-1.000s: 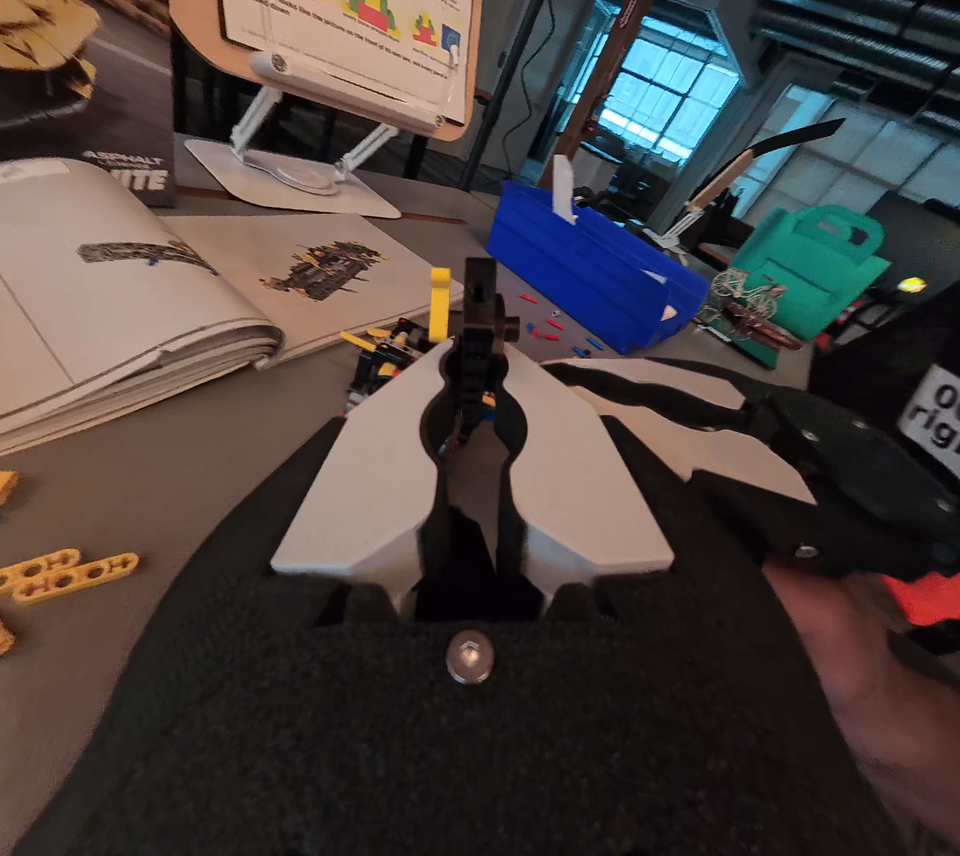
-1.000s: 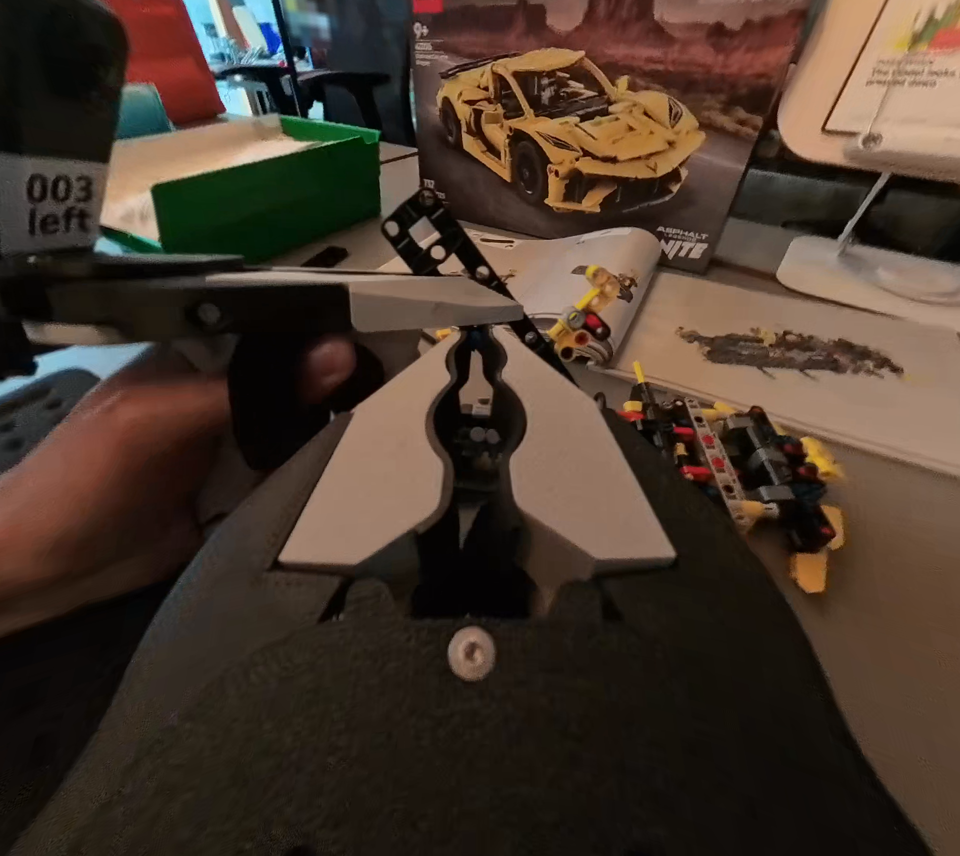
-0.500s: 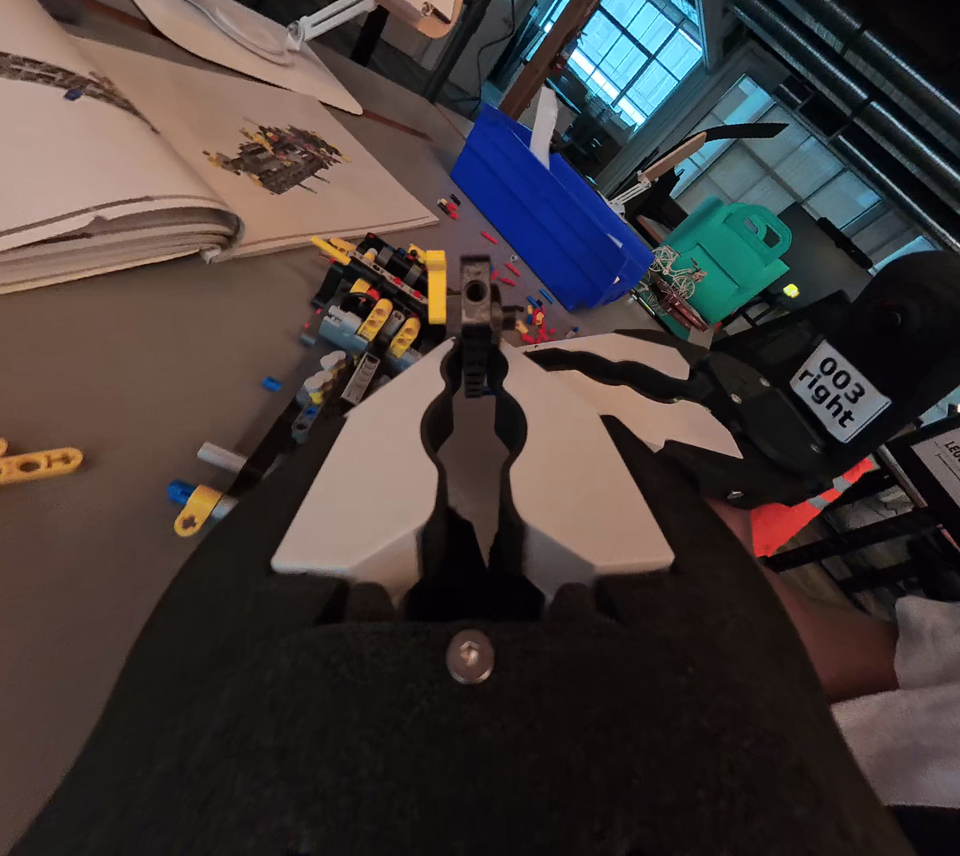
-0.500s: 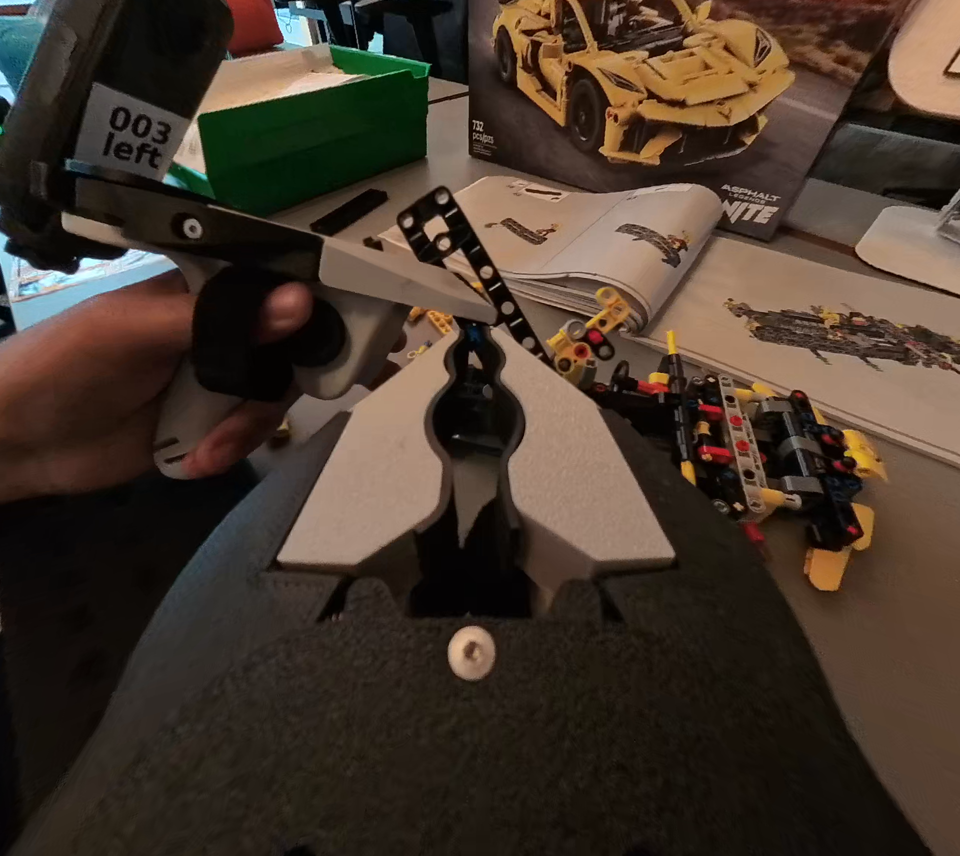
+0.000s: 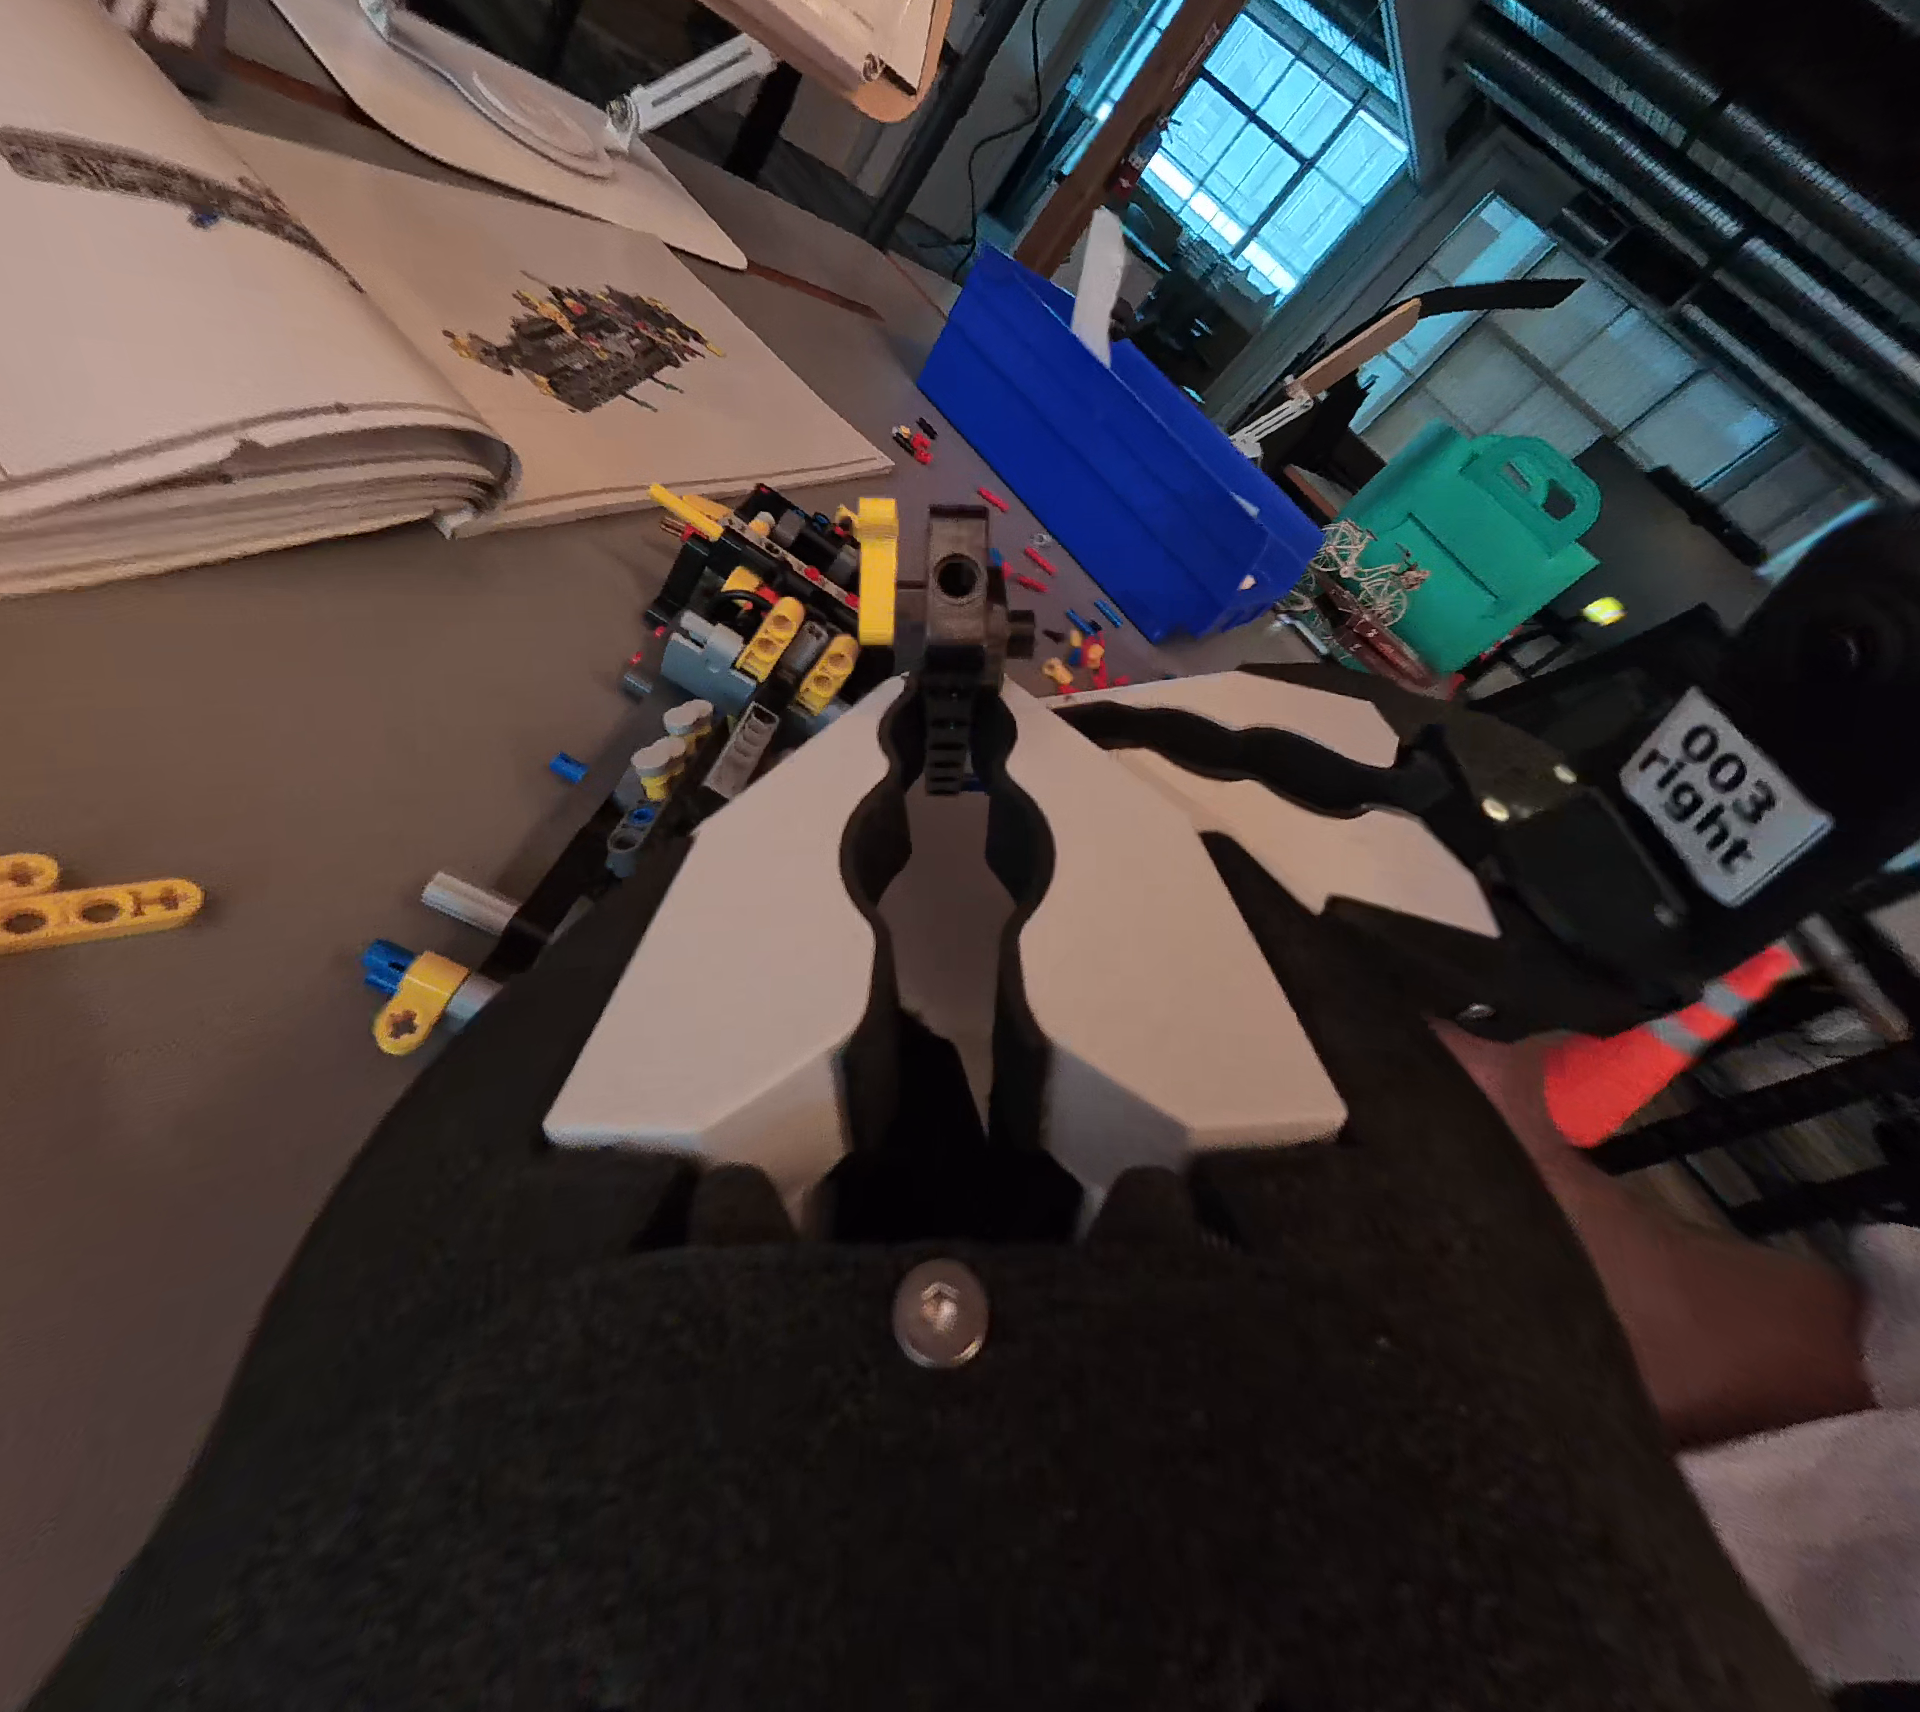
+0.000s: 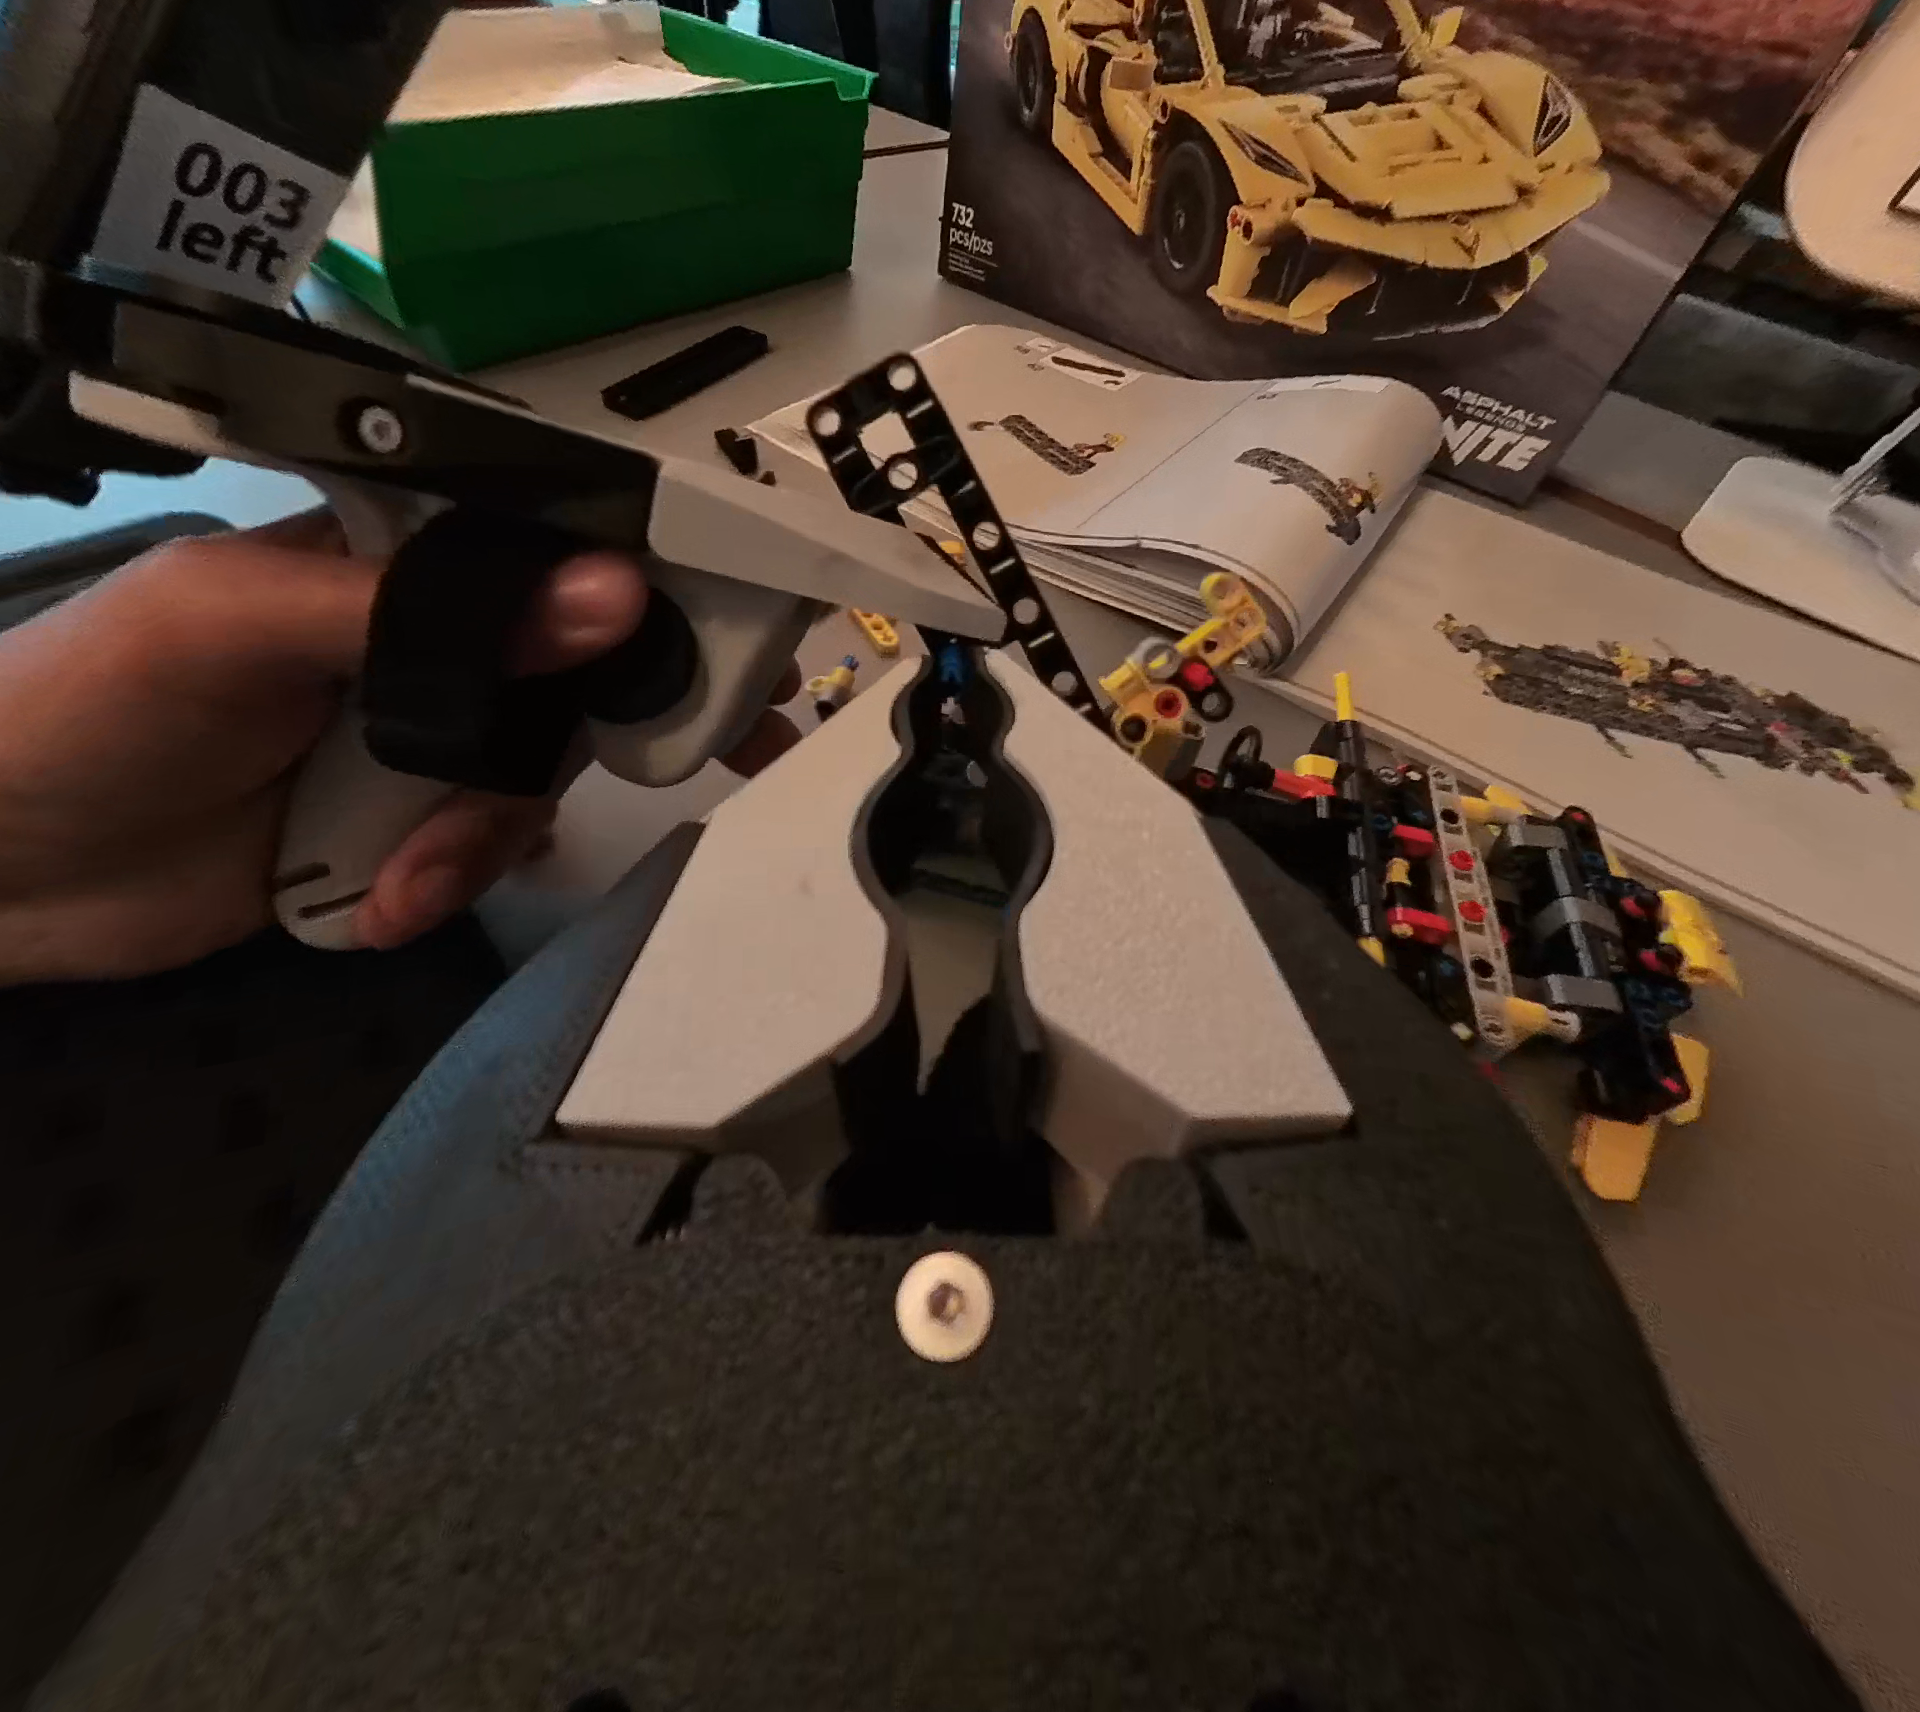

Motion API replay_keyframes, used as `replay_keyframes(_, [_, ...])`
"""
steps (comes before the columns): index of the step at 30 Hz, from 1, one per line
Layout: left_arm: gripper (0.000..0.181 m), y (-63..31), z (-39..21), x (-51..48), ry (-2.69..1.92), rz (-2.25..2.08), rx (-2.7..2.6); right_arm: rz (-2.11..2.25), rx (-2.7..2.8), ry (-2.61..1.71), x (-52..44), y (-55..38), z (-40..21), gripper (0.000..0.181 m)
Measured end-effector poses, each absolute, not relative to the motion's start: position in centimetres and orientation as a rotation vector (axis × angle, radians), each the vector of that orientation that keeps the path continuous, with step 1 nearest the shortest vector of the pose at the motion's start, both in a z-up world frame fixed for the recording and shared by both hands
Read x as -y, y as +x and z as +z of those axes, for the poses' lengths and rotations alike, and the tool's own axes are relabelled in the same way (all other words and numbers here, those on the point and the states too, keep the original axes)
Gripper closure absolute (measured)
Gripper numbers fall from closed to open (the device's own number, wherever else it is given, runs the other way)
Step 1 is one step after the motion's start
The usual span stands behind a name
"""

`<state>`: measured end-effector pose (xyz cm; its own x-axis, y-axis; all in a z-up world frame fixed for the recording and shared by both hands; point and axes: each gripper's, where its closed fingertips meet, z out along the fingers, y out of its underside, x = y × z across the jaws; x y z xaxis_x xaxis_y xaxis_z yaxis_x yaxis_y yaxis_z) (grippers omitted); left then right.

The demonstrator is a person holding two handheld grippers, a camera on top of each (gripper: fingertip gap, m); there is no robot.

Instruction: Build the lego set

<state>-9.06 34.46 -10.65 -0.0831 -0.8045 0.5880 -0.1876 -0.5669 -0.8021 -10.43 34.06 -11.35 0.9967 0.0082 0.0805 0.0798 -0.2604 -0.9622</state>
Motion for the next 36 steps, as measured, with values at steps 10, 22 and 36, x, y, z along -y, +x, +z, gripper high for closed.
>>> replay_keyframes(10, [0.173, -9.2, -9.6, -34.7, -1.587, -1.484, -1.070, -0.009, -0.144, -1.768, -34.3, -10.5, -10.4, 0.177])
replay_keyframes(22, [0.172, -8.9, -8.7, -34.8, -1.720, -2.013, -0.772, -0.093, -0.047, -1.851, -34.8, -10.2, -9.3, 0.177])
replay_keyframes(36, [0.172, -7.8, -10.1, -34.1, -1.873, -2.166, -0.751, -0.114, 0.340, -2.060, -33.8, -9.0, -10.9, 0.177])
